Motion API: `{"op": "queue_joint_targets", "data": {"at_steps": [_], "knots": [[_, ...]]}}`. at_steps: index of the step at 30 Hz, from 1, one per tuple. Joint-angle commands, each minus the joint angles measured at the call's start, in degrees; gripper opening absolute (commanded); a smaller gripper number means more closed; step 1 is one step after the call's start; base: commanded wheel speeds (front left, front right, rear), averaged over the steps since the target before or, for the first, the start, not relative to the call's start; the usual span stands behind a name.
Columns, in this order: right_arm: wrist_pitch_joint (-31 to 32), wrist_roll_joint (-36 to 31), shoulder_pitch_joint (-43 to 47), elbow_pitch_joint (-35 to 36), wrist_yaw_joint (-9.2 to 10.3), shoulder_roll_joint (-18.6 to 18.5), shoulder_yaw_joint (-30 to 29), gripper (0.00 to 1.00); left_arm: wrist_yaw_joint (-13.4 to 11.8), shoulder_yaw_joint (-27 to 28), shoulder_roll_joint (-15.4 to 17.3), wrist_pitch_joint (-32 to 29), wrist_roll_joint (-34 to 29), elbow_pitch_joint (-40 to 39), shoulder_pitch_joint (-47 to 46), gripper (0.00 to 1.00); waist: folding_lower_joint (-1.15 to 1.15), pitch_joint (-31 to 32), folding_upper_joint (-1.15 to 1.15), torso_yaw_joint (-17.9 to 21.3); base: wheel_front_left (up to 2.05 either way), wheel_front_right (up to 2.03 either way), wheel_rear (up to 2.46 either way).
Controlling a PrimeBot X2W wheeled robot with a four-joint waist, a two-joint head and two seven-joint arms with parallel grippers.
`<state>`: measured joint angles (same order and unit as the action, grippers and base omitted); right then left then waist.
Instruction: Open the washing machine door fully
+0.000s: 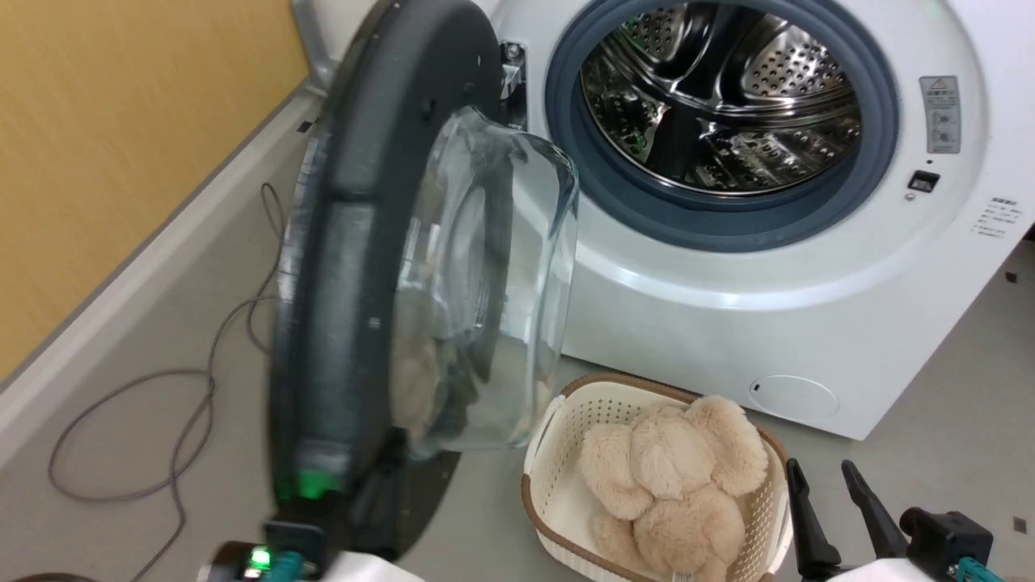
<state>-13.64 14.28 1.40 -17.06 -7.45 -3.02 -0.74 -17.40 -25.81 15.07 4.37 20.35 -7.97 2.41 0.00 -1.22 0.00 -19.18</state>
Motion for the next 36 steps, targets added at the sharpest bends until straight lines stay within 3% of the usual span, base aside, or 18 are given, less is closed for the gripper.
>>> {"op": "queue_joint_targets", "data": {"at_steps": [1, 6, 7, 15, 30, 36], "knots": [[0.1, 0.0, -0.7, -0.1, -0.03, 0.1, 0.1, 1.0, -0.3, 2.2, 1.2, 0.8, 0.8, 0.7, 0.1, 0.0, 0.0, -0.5, 0.0, -0.3, 0.0, 0.0, 0.0], [0.6, -0.3, -1.4, 0.3, -0.03, 0.1, -0.1, 1.0, 0.9, 7.4, 4.1, 3.0, 3.4, 4.1, -2.0, 0.0, 0.0, -1.6, 0.0, -0.3, 0.0, 0.0, 0.0], [1.0, -0.5, -1.8, 0.6, -0.03, 0.1, -0.3, 1.0, 1.8, 10.5, 5.7, 4.6, 5.0, 7.2, -3.9, 0.0, 0.0, -2.3, 0.0, 0.2, 0.0, 0.0, 0.0], [1.8, -1.1, -2.7, 1.5, -0.03, 0.1, -0.5, 1.0, 5.4, 18.3, 9.4, 8.4, 9.7, 18.0, -10.4, 0.0, 0.0, -4.2, 0.0, 2.2, 0.0, 0.0, 0.0], [2.7, -1.9, -3.9, 2.5, -0.03, 0.1, -0.8, 1.0, 9.7, 26.3, 12.1, 10.6, 10.9, 37.6, -20.9, 0.0, 0.0, -6.4, 0.0, 4.9, 0.0, 0.0, 0.0], [2.4, -1.4, -3.8, 1.8, -0.03, 0.1, -0.2, 1.0, 10.9, 29.3, 11.5, 10.6, 8.7, 40.0, -21.2, 0.0, 0.0, -5.5, 0.0, 5.8, 0.0, 0.0, 0.0]]}}
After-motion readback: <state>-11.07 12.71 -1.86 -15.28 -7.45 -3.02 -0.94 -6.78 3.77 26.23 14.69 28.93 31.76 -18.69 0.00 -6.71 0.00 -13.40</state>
